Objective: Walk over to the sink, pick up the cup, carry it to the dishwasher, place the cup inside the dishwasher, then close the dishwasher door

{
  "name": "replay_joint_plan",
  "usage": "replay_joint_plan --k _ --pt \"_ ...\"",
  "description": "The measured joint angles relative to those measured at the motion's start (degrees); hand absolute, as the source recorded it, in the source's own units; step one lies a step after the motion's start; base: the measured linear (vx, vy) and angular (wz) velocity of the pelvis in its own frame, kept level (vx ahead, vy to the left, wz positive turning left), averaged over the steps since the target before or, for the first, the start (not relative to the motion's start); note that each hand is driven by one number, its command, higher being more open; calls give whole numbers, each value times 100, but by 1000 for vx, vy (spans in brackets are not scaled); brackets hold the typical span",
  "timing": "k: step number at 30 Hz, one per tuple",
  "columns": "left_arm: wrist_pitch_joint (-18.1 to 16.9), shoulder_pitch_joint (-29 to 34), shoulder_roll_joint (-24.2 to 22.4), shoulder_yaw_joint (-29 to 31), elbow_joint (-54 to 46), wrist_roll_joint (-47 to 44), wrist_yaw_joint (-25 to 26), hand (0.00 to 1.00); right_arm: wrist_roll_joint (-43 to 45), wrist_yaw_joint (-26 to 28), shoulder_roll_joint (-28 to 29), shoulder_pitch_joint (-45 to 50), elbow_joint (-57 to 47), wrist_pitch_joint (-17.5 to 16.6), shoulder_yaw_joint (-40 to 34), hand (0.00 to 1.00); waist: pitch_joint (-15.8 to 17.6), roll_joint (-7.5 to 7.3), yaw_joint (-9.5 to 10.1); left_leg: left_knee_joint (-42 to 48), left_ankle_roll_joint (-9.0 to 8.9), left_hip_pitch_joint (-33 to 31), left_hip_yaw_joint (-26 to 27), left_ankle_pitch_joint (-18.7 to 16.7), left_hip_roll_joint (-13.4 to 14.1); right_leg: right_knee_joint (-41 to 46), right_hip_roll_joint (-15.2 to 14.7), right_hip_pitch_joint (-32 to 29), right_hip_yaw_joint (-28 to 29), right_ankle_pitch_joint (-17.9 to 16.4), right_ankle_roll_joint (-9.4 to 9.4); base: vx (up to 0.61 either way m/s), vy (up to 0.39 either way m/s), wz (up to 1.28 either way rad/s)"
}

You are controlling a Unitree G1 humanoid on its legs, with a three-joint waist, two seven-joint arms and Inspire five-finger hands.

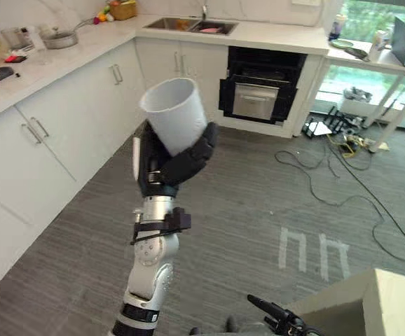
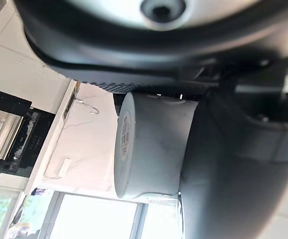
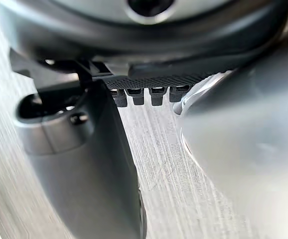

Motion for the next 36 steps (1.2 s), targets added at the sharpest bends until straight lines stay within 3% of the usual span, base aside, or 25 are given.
replay_joint_plan --k 2,5,10,12,14,17,18,19,20,21,22,24,27,28,36 --pt "126 -82 14 -194 -67 -16 -283 0 -1 12 -29 35 -16 10 -10 100 -66 45 -12 53 -101 12 -299 1 16 277 -15 18 -354 -110 -270 246 -241 85" --pt "278 -228 -18 -333 -70 -78 -584 0 -1 83 -16 146 -88 22 -5 100 -104 34 -4 185 -113 17 -332 -4 96 342 47 177 -468 -161 -320 155 -154 93" --pt "344 -223 -14 -424 -290 -133 -675 0 15 103 21 280 -220 -15 13 100 -263 -83 93 144 -288 -26 -356 -180 134 187 63 288 -607 -516 -652 83 -105 49" --pt "379 -225 -18 -630 -290 -133 -721 0 77 91 16 354 -233 -65 114 100 -369 -95 10 478 -280 -165 -317 -342 130 80 21 373 -844 -543 -708 -4 -25 60" --pt "394 -225 -16 -977 -289 -128 -784 0 84 94 8 408 -249 -72 186 100 -439 -90 -60 1019 -221 -350 -120 -592 145 -98 4 577 -1122 -550 -718 28 10 76" --pt "398 -186 -29 -1427 -289 -112 -990 0 75 118 -45 468 -255 29 234 100 -444 -78 28 2746 -400 -1187 723 -725 217 -452 -13 1042 -1456 -603 -773 78 102 67" --pt "397 -161 -34 -1388 -286 -120 -1104 0 63 119 -92 467 -251 140 278 100 -430 -74 58 3557 -272 -1593 1445 -839 595 -581 -7 1229 -1589 -582 -772 111 163 39" --pt "377 -82 -45 -1292 -281 -141 -1202 0 66 136 -162 484 -250 248 402 100 -423 -98 131 3483 -155 -1625 1992 -921 959 -687 -15 1421 -1613 -519 -654 98 134 25" --pt "375 -65 -44 -1241 -281 -188 -1261 0 65 163 -206 500 -250 279 466 100 -430 -92 173 3129 -158 -1553 2129 -873 1065 -715 -23 1485 -1608 -530 -629 133 135 2" --pt "335 -62 -50 -1142 -308 -298 -1348 0 56 295 -299 505 -232 345 520 100 -461 -40 270 2216 -114 -1404 2238 -529 1157 -662 -8 1521 -1551 -610 -494 148 139 -7" --pt "300 -41 -25 -1081 -329 -346 -1372 0 38 326 -311 479 -199 359 550 100 -496 -37 299 1903 -24 -1239 2279 -542 1067 -623 -23 1506 -1467 -621 -483 207 189 -13" --pt "262 0 102 -857 -377 -656 -1346 0 19 461 -236 391 -142 372 612 100 -437 -370 293 804 111 -763 2482 -44 574 -574 -366 1373 -787 -601 -465 187 214 -4" --pt "264 23 136 -971 -380 -739 -1292 0 273 335 -242 401 -115 358 619 100 -444 -409 281 58 155 -401 2481 253 336 -562 -499 1364 -483 -547 -379 64 118 8" --pt "497 -260 212 -2031 -431 -715 -1260 0 534 308 -252 345 -115 378 705 100 -498 -419 120 -1232 -138 1 2599 1057 609 -813 -108 1250 107 -268 -415 -16 37 -2" --pt "508 -261 213 -1847 -427 -712 -1350 0 695 315 -383 299 -126 346 870 100 -399 -247 102 -1214 -228 -153 2678 1202 888 -1286 99 1254 34 10 -510 -88 -67 1"
